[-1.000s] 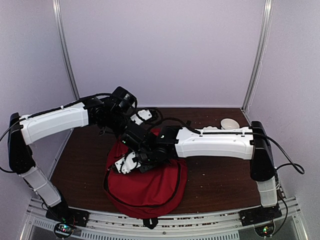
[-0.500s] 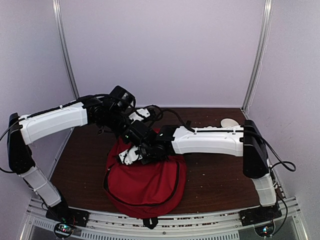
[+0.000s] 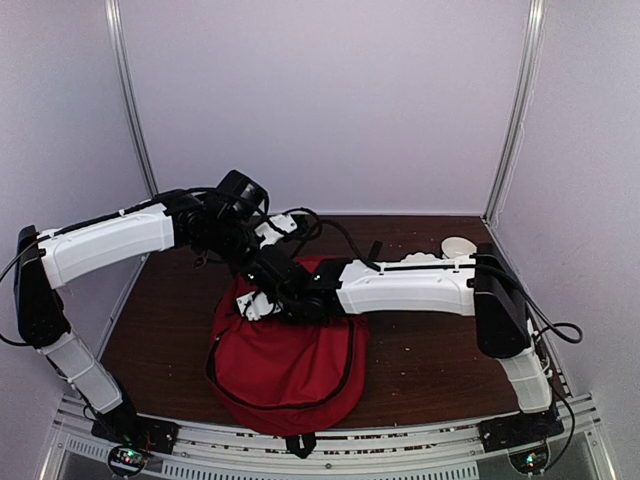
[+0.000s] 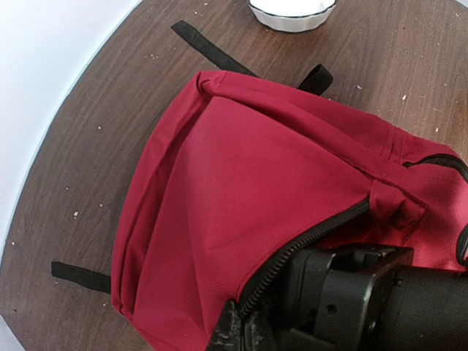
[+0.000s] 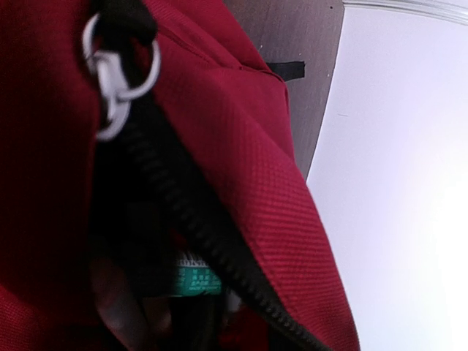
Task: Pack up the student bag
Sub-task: Place the pen in the lower front pocket of the bag.
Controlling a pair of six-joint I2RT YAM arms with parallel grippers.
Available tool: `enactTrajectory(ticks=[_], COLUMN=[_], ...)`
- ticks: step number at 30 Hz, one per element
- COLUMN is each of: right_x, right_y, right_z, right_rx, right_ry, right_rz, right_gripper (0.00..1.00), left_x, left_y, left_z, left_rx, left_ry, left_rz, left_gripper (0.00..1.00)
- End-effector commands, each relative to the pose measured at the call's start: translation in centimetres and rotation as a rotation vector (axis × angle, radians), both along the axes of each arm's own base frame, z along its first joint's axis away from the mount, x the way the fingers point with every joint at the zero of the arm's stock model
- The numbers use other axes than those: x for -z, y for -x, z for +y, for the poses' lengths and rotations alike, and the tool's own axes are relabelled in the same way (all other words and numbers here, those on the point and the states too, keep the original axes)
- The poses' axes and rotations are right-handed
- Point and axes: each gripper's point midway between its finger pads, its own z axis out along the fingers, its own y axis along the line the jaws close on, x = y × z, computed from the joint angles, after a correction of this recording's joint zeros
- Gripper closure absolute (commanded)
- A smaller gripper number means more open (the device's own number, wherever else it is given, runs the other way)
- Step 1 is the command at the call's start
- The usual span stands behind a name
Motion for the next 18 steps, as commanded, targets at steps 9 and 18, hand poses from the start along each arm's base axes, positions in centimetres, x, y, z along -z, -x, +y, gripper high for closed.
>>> enactTrajectory(ticks=[9, 18], right_x=[-0.8, -3.2], right_y=[-1.6, 0.9], right_z=[-2.7, -2.9], right_rx=[0.076, 0.04], right_ry=[-0.047, -0.1], right_rz=[-0.027, -0.018], right_gripper=[0.7, 0.68], left_x=[-3.5, -3.1], left_y=[2.1, 2.0], left_z=[-2.2, -2.3], left_rx=[0.099, 0.099], left_ry=[0.116, 0.11], left_rz=[-0.022, -0.017], left_gripper=[1.0, 1.0])
